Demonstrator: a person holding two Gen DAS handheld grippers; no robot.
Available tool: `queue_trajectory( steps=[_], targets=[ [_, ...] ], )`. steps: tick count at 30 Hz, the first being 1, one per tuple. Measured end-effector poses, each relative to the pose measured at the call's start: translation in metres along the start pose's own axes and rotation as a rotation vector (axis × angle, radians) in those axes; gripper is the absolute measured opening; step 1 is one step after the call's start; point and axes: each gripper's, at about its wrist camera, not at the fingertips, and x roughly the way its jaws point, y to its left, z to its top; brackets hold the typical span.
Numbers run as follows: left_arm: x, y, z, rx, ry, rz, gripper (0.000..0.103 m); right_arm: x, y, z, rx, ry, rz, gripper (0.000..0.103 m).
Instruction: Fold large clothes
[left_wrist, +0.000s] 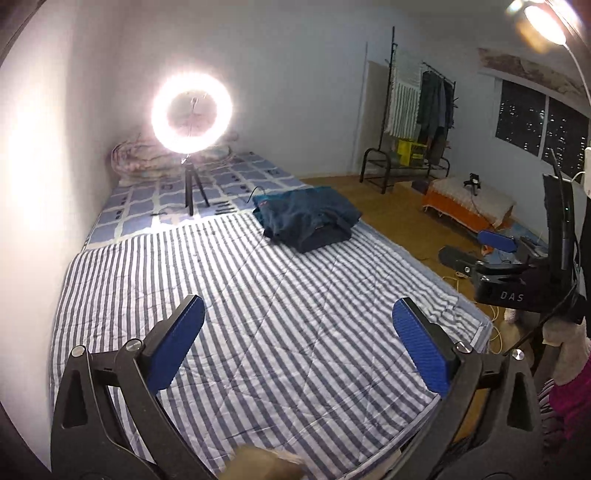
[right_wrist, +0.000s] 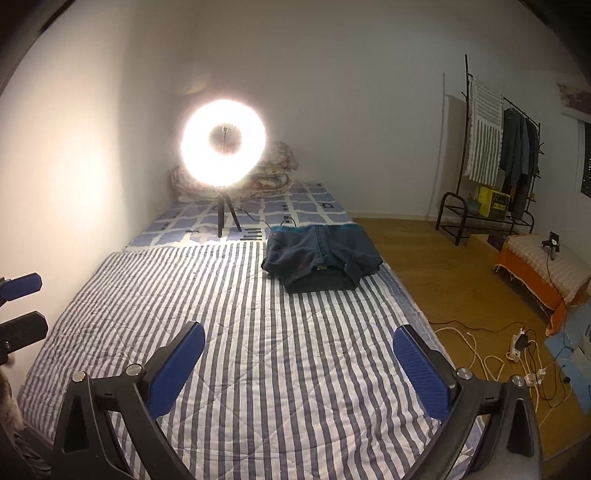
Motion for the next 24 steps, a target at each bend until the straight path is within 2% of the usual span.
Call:
queue_trajectory(
  steps=[6, 13, 24],
  targets=[
    [0.003, 0.010, -0.005, -0.027, -0.004, 0.035, 0.103, 0.002, 0.003, -0.004, -0.016, 0.006, -0.019, 0.103],
    [0.005, 0.006, -0.010, 0.013, -0.007, 0.094, 0.103, -0.001, 0.001, -0.006, 0.011, -0.008, -0.032, 0.103],
    [0.010, -0.006, -0.018, 0.060, 0.010, 0.093, 0.103, 0.001, -0.003, -0.009, 0.033, -0.004, -0.029, 0.103]
  ],
)
